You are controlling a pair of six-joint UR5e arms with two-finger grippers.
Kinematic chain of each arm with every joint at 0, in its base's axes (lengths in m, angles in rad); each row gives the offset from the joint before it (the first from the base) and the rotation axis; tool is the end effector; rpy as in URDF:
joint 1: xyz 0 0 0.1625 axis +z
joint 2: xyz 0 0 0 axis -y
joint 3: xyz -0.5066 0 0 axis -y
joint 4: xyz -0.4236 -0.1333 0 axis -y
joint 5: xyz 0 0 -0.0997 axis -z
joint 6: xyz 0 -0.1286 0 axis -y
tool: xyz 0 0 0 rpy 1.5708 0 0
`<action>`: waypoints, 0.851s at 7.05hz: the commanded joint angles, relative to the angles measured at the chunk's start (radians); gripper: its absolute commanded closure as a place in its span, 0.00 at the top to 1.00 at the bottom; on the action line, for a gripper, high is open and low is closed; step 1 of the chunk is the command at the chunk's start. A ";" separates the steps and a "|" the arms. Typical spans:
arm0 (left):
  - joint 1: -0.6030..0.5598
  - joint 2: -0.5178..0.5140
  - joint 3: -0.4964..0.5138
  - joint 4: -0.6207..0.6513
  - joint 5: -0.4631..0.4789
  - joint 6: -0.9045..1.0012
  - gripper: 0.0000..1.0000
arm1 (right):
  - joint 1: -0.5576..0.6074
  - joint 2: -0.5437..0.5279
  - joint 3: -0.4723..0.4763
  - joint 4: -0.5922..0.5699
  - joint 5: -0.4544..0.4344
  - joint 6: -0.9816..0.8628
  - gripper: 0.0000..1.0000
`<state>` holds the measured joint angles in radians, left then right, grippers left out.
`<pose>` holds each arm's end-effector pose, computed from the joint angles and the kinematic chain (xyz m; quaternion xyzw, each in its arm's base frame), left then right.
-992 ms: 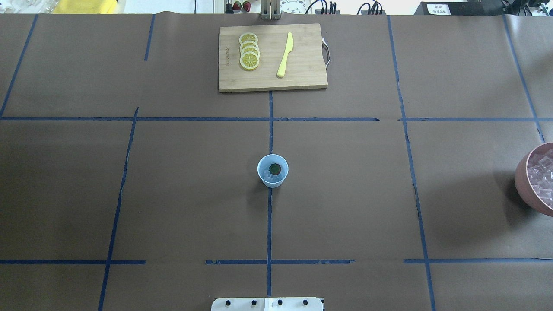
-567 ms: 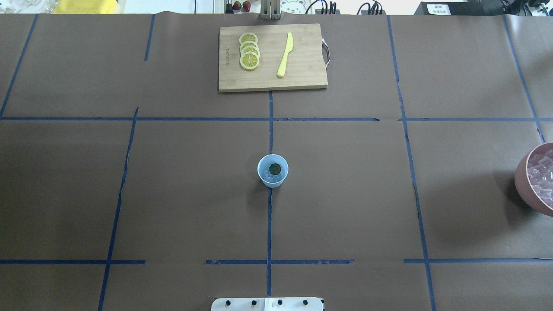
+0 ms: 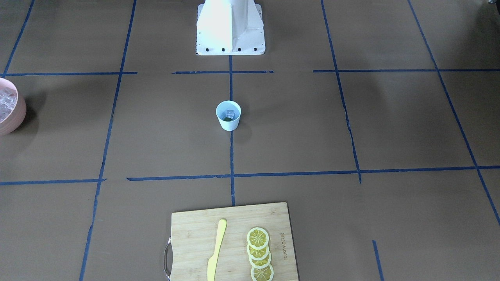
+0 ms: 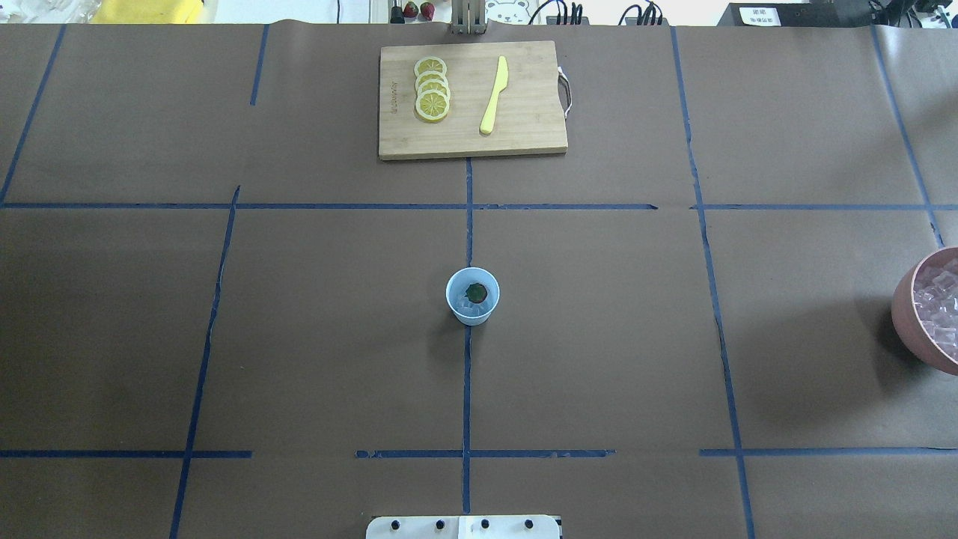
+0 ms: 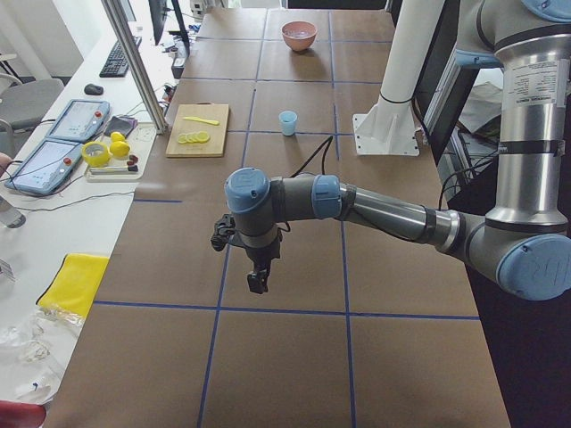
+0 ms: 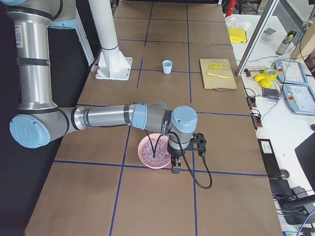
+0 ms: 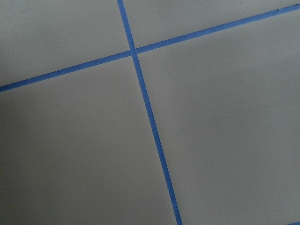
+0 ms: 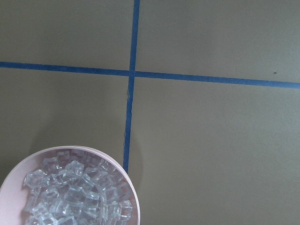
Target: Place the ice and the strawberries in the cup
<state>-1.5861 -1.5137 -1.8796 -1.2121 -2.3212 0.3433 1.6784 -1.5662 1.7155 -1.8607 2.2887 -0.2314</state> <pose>-0.0528 -0.4697 0.6669 0.0163 0.3689 0.1324 0.9198 0.1028 -0.4982 0.7160 -0.0057 -0.3565 -0.0331 0.9337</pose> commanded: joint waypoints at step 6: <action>-0.014 0.003 0.056 -0.015 -0.004 -0.096 1.00 | -0.005 0.002 -0.019 0.002 0.000 -0.002 1.00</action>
<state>-1.5954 -1.5110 -1.8273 -1.2191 -2.3261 0.2888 1.6742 -1.5649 1.6979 -1.8592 2.2887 -0.2335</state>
